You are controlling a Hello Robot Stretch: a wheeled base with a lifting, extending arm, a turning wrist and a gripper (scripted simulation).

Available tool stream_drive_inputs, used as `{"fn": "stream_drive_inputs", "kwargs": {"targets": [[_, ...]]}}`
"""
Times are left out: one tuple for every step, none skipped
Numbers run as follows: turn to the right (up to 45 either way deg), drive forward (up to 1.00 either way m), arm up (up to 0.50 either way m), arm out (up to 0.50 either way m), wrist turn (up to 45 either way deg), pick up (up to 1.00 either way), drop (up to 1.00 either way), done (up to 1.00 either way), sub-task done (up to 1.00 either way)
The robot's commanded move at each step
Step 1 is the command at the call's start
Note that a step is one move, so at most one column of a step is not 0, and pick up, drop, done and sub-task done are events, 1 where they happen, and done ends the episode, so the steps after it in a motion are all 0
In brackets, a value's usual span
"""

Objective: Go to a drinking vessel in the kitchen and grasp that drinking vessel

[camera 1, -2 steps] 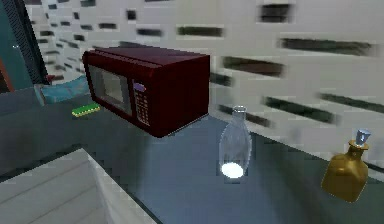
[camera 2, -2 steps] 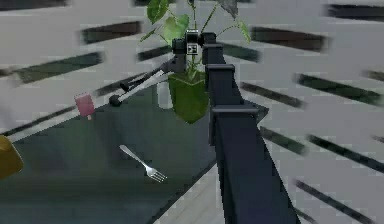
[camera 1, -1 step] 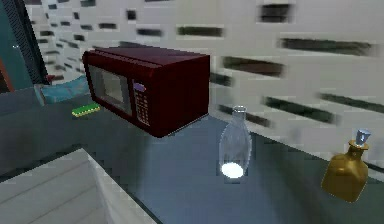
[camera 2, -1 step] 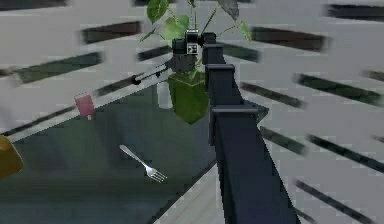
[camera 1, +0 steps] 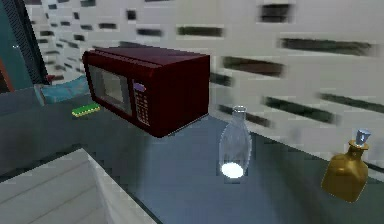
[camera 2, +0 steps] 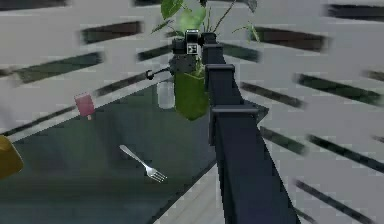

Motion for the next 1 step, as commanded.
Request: {"fn": "stream_drive_inputs", "kwargs": {"targets": [[0.0,0.0,-0.16,0.0,0.0,0.0,0.0,0.0,0.0]]}}
